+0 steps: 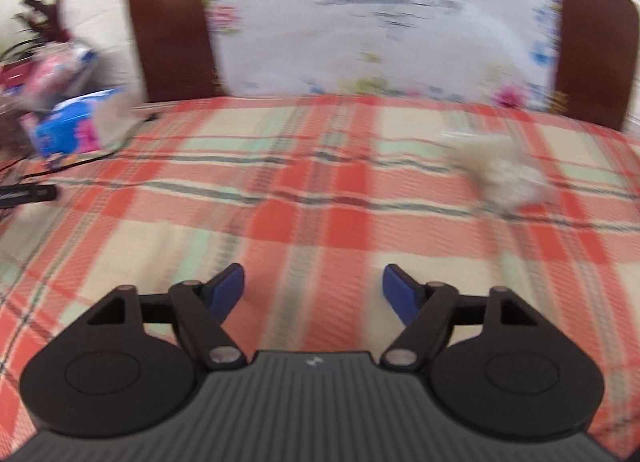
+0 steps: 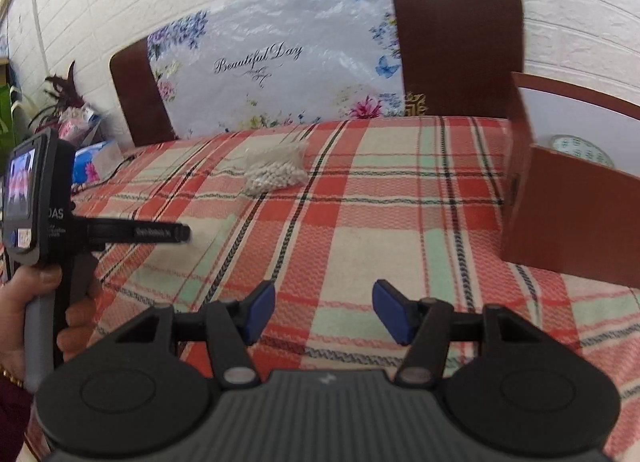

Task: Organize objects
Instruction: 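Lower the right tool onto the cotton swab bag and close it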

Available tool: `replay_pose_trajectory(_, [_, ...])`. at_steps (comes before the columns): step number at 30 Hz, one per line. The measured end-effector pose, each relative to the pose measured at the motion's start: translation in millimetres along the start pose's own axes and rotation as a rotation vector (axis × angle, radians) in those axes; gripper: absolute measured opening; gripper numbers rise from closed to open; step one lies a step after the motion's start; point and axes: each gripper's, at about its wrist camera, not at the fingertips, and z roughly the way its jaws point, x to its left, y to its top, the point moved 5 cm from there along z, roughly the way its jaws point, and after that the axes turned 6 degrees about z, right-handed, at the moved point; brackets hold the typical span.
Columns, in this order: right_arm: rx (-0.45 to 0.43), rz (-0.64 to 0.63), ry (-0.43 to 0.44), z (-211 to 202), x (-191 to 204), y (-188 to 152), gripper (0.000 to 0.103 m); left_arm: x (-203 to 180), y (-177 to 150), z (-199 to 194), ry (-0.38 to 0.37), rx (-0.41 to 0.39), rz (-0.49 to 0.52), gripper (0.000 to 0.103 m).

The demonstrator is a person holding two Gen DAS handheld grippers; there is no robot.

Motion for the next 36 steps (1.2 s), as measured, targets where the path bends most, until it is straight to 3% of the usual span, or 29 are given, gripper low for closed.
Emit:
replay_pose_trajectory(1, [0.003, -0.02, 0.0, 7.0, 3.9, 2.9, 0.056, 12.2, -4.3, 4.9, 0.013, -0.015, -0.042, 0.091])
replay_pose_trajectory(3, [-0.007, -0.072, 0.002, 25.3, 14.3, 14.2, 0.059, 29.7, -5.5, 3.8, -0.054, -0.041, -0.164, 0.091])
replay_pose_trajectory(7, [-0.024, -0.116, 0.04, 70.6, 34.6, 46.7, 0.082, 16.0, -5.4, 1.1, -0.051, -0.08, -0.113, 0.091])
replay_pose_trajectory(12, [-0.001, -0.071, 0.048, 144.4, 50.2, 89.0, 0.086, 17.8, -4.1, 5.1, -0.071, -0.096, -0.139, 0.091])
replay_pose_trajectory(13, [0.022, -0.08, 0.036, 159.9, 52.6, 90.4, 0.084, 19.3, -4.2, 5.6, -0.068, -0.097, -0.151, 0.091])
replay_pose_trajectory(14, [0.058, -0.104, 0.016, 174.7, 54.1, 87.8, 0.074, 20.3, -4.4, 6.0, -0.067, -0.098, -0.156, 0.091])
replay_pose_trajectory(15, [0.056, -0.135, -0.009, 182.5, 56.1, 82.2, 0.073, 20.1, -4.1, 6.3, -0.065, -0.099, -0.157, 0.091])
replay_pose_trajectory(16, [0.025, -0.167, -0.017, 179.3, 59.5, 77.5, 0.068, 19.5, -4.0, 6.4, -0.063, -0.099, -0.154, 0.091])
replay_pose_trajectory(17, [0.018, -0.183, -0.015, 174.0, 62.2, 73.0, 0.056, 19.0, -3.7, 6.6, -0.063, -0.099, -0.152, 0.091])
replay_pose_trajectory(20, [0.02, -0.214, 0.001, 148.7, 61.7, 52.9, 0.048, 17.6, -3.2, 7.5, -0.062, -0.097, -0.147, 0.091])
replay_pose_trajectory(27, [0.042, -0.241, 0.028, 48.0, 21.3, -14.7, 0.048, 15.3, -3.1, 7.4, -0.057, -0.09, -0.136, 0.092])
replay_pose_trajectory(31, [0.037, -0.163, -0.065, -1.6, -24.1, -39.3, 0.05, 14.2, -3.5, 7.7, -0.05, -0.084, -0.124, 0.092])
replay_pose_trajectory(33, [0.024, -0.099, -0.115, -19.0, -46.1, -47.7, 0.055, 13.2, -3.3, 8.1, -0.048, -0.079, -0.115, 0.093])
replay_pose_trajectory(35, [0.017, -0.041, -0.154, -30.7, -63.6, -51.9, 0.068, 11.6, -2.6, 8.5, -0.046, -0.067, -0.102, 0.093])
replay_pose_trajectory(36, [0.015, -0.021, -0.152, -35.3, -71.1, -53.7, 0.068, 10.0, -1.9, 8.1, -0.04, -0.054, -0.088, 0.093])
